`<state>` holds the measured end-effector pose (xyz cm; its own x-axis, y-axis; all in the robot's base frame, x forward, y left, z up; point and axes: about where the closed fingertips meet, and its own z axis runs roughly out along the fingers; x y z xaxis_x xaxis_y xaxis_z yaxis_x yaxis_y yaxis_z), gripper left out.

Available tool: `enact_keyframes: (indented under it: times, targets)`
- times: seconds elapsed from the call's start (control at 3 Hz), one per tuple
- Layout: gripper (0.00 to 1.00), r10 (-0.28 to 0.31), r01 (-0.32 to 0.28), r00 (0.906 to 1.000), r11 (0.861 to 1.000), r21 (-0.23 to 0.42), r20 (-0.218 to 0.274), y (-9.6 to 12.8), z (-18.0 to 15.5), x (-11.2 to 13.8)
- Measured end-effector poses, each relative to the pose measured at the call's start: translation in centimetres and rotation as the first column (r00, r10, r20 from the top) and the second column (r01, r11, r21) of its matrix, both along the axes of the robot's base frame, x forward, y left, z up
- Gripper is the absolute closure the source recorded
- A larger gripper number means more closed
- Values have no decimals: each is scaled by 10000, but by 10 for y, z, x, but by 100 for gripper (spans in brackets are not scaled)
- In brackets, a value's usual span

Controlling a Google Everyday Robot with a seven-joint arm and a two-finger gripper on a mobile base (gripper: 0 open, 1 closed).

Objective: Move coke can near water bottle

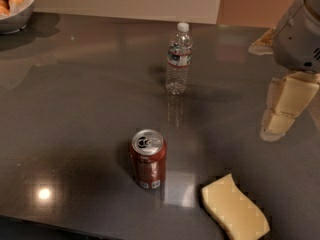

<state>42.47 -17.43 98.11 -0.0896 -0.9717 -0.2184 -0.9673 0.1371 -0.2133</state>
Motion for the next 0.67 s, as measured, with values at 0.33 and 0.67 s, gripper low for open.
enact_keyframes:
  times: [0.33, 0.67]
  targets:
    - [0, 1316, -1301, 9909, 9902, 504, -276, 31, -8, -26]
    - [0, 2439, -2365, 9686, 9640, 1218, -493, 61, -24, -52]
